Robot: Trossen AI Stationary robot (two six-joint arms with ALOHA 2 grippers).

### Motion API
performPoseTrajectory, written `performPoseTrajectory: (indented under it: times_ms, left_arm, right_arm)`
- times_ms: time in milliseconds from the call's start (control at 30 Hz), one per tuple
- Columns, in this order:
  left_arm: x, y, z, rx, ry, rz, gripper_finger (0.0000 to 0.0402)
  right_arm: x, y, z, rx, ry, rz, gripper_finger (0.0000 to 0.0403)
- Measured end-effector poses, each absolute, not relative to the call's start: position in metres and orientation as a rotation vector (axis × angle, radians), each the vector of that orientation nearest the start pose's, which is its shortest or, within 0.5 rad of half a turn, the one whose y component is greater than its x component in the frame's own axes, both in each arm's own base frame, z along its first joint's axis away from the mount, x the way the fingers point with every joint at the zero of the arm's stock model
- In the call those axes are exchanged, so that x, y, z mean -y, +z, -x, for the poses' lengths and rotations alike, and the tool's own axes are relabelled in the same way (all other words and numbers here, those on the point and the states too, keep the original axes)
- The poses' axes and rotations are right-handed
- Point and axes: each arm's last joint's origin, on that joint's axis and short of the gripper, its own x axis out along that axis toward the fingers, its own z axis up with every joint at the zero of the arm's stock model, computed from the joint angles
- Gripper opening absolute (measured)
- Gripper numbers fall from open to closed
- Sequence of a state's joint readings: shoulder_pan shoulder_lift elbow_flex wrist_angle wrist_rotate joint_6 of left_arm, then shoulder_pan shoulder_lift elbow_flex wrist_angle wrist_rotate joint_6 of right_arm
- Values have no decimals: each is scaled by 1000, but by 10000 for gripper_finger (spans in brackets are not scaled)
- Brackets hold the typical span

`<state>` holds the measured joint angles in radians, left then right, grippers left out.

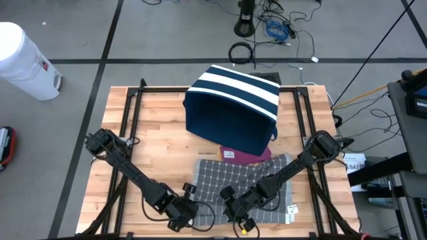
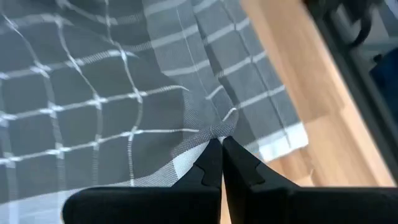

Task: Fold towel
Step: Fold the gray towel

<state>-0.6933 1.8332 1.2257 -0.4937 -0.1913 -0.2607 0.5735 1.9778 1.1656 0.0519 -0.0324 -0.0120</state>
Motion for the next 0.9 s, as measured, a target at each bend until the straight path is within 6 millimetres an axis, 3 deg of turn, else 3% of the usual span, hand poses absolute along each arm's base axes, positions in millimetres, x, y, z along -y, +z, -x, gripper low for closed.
performPoseTrajectory:
  times_ms: [333,600,900]
  left_arm:
    - [227,197,-299,-1022,-312,-188,1]
    - [234,200,-301,-1040,-413,-17,1]
    - [237,198,-299,-1067,-414,41,1]
  right_arm:
    - [-223,143,-341,-742,617,191,141]
    - [-215,139,-341,-787,560,236,141]
    - [-211,139,-343,-795,545,231,141]
